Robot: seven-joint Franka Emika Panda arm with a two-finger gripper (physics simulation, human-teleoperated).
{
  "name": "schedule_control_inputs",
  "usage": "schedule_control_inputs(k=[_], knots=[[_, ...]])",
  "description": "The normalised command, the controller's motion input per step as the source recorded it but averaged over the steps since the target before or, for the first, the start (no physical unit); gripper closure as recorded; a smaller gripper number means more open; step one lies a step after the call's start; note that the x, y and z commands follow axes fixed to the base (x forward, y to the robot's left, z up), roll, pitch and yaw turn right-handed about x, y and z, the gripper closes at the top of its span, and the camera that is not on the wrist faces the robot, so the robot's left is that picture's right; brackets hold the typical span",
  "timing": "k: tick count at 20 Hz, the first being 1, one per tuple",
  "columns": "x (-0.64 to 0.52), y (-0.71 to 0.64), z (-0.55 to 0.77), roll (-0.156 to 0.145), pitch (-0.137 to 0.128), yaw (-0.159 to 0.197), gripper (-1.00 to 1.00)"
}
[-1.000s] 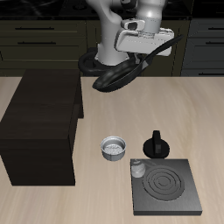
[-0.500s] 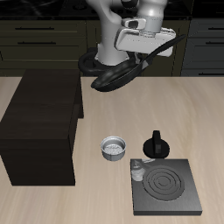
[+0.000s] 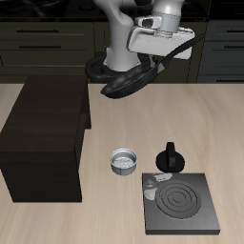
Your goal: Place the frypan on the top layer of the wooden shelf
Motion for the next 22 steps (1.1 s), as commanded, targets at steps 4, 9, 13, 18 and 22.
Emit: schedule_control_inputs(k=[4, 9, 13, 18, 22], knots=[[0.16, 0.02, 0.05, 0.014, -0.009, 0.023, 1.0], [0.19, -0.03, 0.04, -0.009, -0.008, -0.029, 1.0], [0.19, 0.04, -0.05, 0.009, -0.021, 0.0, 1.0], [0.11, 0.03, -0.05, 0.01, -0.006, 0.019, 1.0], [0.17, -0.01, -0.03, -0.011, -0.004, 0.01, 1.0]])
